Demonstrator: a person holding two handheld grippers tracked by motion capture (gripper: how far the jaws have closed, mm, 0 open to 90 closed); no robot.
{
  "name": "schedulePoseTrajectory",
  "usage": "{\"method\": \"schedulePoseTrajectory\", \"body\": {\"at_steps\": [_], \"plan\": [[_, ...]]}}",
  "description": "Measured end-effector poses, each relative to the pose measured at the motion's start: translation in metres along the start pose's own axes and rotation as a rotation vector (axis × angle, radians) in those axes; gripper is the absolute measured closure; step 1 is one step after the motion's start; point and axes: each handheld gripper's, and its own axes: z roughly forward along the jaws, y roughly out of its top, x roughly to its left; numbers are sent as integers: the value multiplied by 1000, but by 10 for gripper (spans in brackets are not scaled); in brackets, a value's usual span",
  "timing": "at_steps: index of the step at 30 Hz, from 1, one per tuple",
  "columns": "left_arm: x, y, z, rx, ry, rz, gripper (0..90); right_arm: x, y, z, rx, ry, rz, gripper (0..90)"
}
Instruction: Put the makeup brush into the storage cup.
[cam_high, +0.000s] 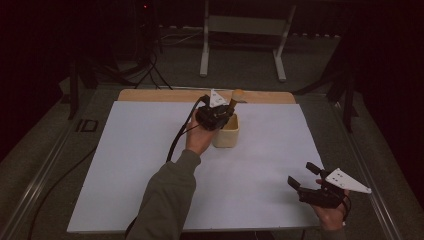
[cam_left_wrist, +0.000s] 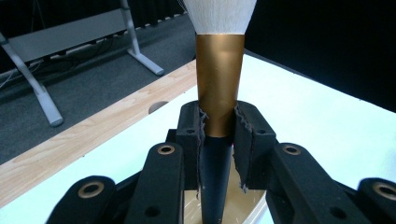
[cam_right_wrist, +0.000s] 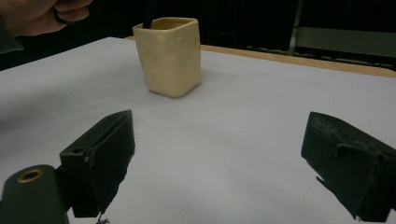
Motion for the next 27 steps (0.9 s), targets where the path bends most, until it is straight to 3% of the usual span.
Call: {"method": "schedulePoseTrajectory", "body": {"at_steps": [5,6,8,9,11,16,24,27], "plan": [[1,0,-1,-9,9,-11,726,0,0,0,0,0,1,96],[1,1,-2,-34,17,-16,624,0,0,0,1,-1,1,96],[3,3,-1,-22,-7,-58,227,0,0,0,0,-1,0,96],[4,3,-1,-13,-28,-72,129,0,0,0,0,-1,0,96],[4,3,-1,-1,-7,-74,50,0,0,0,1,-1,0,96],[8,2,-2,11,-2,-83,16,0,0,0,1,-1,0,96],[7,3,-2,10,-1,-81,53,0,0,0,0,-1,0,96],[6,2,-1,26,21,-75,60,0,0,0,1,-1,0,96]]}}
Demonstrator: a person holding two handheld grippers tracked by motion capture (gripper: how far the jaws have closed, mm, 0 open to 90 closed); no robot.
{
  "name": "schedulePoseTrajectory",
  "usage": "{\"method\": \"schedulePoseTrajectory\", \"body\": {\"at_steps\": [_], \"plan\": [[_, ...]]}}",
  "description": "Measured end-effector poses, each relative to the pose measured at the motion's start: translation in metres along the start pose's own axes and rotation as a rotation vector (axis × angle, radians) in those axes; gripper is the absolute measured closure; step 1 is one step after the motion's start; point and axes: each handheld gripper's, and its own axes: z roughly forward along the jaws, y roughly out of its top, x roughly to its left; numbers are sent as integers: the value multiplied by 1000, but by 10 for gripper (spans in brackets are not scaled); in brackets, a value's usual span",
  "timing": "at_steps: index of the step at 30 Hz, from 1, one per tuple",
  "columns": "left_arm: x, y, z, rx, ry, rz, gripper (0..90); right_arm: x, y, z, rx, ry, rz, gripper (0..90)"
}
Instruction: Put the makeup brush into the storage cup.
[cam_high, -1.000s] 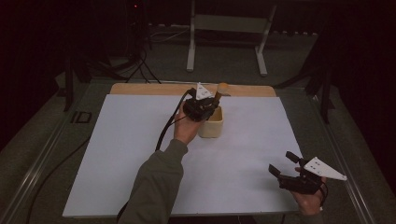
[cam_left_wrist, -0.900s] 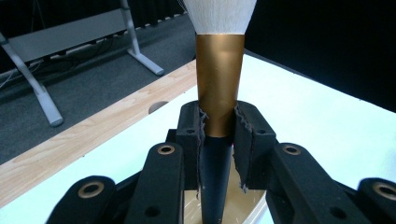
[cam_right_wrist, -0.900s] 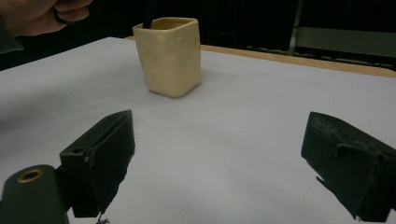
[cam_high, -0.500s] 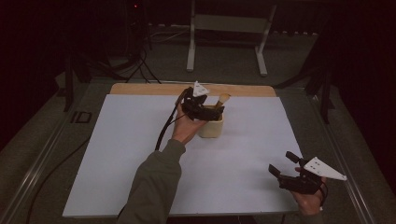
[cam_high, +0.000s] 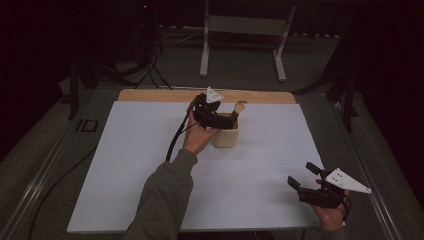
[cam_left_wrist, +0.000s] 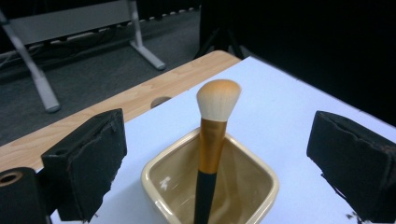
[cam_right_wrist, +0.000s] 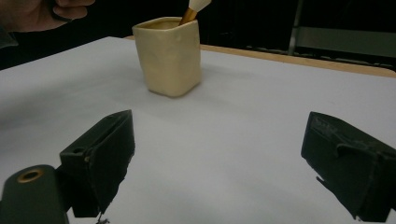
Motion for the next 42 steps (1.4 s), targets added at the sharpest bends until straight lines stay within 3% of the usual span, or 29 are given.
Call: {"method": "schedulePoseTrajectory", "body": {"at_steps": [12,29,42], "plan": [[4,1,-6,-1,12,-4,60,0,0,0,0,-1,0,96],[11,1,-26,-14,18,8,60,0,0,0,2,-3,-2,96],[23,-13,-48,-27,29,-4,60,0,0,0,4,-5,-3,96]]}}
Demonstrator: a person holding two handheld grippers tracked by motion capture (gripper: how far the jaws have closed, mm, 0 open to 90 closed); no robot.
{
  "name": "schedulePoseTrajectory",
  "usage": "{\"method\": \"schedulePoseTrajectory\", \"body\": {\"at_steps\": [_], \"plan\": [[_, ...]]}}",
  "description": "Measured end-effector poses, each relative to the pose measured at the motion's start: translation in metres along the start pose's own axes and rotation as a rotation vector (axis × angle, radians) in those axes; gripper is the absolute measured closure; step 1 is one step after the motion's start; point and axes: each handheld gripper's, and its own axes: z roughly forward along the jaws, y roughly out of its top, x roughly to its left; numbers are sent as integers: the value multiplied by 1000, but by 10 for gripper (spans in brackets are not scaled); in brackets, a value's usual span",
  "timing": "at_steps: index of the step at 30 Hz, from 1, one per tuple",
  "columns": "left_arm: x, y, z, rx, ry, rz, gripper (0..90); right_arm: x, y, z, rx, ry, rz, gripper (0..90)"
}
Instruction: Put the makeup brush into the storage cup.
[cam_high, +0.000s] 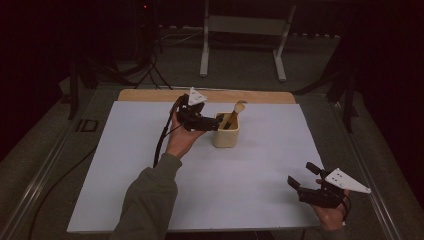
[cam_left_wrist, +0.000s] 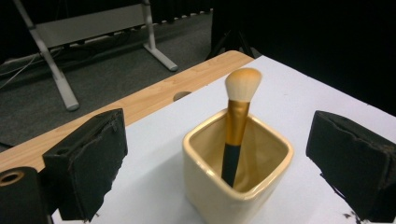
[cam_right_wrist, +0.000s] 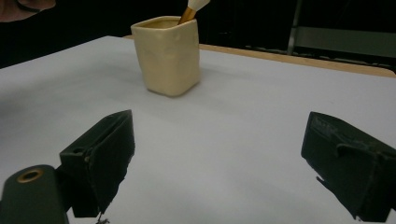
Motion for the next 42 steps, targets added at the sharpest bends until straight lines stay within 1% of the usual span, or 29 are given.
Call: {"method": "schedulePoseTrajectory", "body": {"at_steps": [1,4,11,15,19,23,26,31,34,42], "plan": [[3,-3,-4,3,13,-5,60,0,0,0,1,0,-1,96],[9,-6,-11,3,25,-12,60,0,0,0,0,-2,-2,96],[17,-17,-24,-1,38,-16,60,0,0,1,-1,0,-3,96],[22,-24,-31,-5,44,-30,60,0,0,1,1,0,-5,96],[26,-31,-38,-5,49,-35,60,0,0,1,-1,-3,-4,96],[29,-36,-47,-17,52,-40,60,1,0,1,1,-4,-5,96],[31,-39,-55,-23,58,-37,60,1,0,1,0,-2,-9,96],[35,-45,-67,-40,68,-47,60,1,0,1,2,-2,-10,96],[36,-50,-74,-44,76,-46,60,1,0,1,1,-1,-9,96],[45,-67,-95,-71,103,-74,60,1,-1,2,5,6,-9,96]]}}
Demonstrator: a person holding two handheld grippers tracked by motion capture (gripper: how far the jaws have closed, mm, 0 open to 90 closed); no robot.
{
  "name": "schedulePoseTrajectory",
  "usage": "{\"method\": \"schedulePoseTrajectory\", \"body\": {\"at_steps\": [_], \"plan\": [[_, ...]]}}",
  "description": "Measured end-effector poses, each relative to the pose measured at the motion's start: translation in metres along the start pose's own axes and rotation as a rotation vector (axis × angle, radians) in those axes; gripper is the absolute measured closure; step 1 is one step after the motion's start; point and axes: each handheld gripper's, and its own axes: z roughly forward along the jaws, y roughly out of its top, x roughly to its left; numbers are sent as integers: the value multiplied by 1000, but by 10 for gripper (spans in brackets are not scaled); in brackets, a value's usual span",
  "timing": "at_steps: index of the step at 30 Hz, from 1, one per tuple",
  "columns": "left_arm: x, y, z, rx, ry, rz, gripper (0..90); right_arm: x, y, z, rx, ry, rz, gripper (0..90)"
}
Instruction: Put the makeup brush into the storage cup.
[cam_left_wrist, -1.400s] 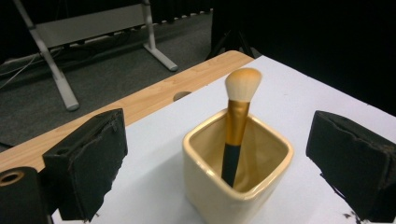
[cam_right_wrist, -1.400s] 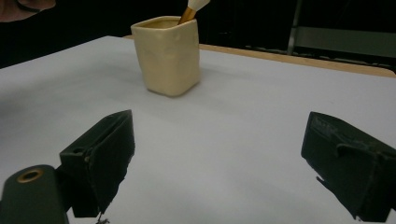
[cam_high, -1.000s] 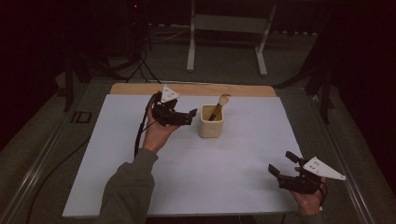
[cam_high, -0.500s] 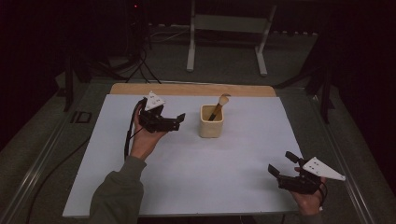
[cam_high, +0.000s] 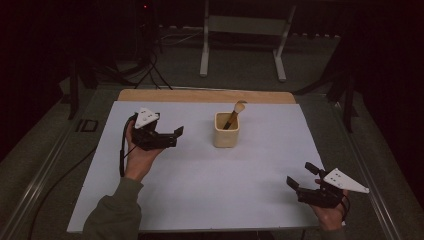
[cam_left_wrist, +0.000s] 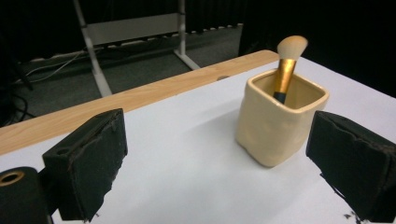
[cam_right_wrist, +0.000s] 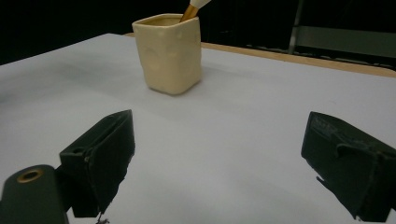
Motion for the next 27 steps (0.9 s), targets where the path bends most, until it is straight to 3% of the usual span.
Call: {"method": "schedulePoseTrajectory", "body": {"at_steps": [4,9,17,27], "plan": [[7,-9,-9,-7,11,-18,60,0,0,1,3,4,0,96],[8,-22,-18,15,42,5,60,0,0,0,2,2,3,96],[14,-43,-39,14,76,9,60,0,0,0,2,1,4,95],[23,-70,-69,5,110,-18,60,0,-1,1,7,0,3,96]]}}
